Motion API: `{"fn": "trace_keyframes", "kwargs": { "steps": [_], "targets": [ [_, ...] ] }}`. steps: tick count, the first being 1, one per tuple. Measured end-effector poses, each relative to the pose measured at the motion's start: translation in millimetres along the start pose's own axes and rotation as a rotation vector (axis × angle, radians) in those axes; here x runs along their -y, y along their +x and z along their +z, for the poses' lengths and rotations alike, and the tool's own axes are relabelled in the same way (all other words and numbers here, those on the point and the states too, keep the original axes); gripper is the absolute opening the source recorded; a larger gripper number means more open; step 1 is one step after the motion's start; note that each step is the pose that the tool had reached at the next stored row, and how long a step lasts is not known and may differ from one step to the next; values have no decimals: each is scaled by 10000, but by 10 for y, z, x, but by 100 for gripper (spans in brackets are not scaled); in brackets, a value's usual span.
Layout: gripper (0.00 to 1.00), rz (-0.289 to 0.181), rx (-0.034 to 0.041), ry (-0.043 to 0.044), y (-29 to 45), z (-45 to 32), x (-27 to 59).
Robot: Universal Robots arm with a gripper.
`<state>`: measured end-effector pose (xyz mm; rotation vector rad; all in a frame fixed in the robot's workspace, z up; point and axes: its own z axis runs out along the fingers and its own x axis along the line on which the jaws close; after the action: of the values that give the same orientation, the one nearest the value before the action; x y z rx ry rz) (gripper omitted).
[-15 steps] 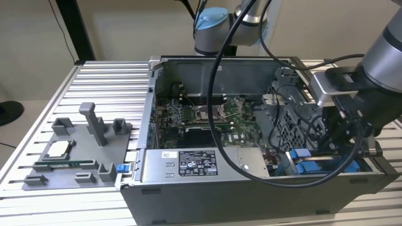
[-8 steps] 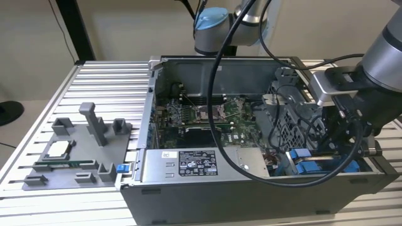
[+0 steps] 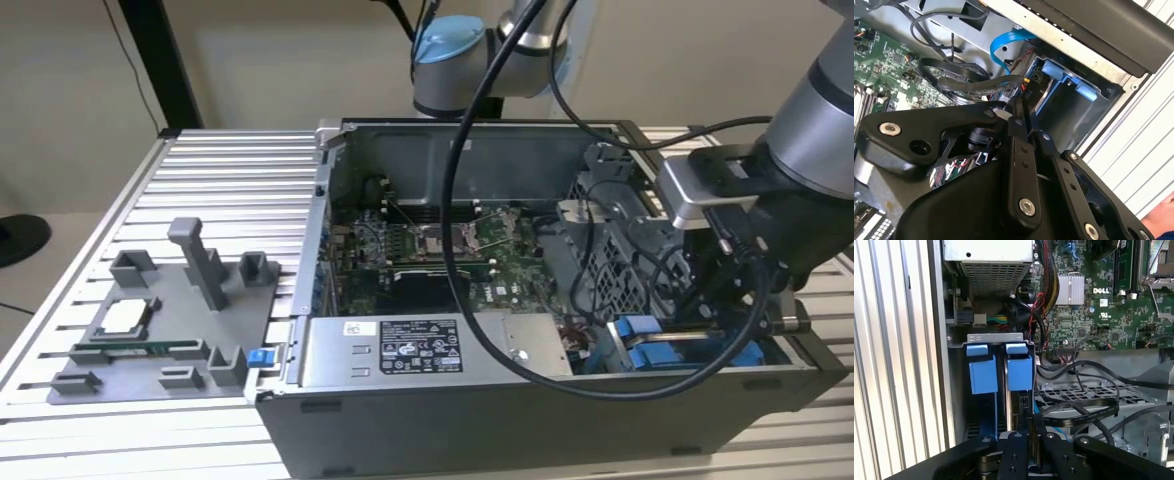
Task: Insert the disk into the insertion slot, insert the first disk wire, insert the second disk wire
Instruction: 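Insert the second disk wire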
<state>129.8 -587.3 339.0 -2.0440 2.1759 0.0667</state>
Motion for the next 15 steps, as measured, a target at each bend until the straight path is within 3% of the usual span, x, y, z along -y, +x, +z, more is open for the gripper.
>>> {"fn": "trace_keyframes", "kwargs": {
  "steps": [8,9,12,15],
  "targets": [
    [0,-8,3,48,8,52,-4],
    [100,-8,8,53,7,55,-3],
    [100,-8,23,51,7,49,-3],
    [100,-6,28,51,-11,-76,6]
  ]
}}
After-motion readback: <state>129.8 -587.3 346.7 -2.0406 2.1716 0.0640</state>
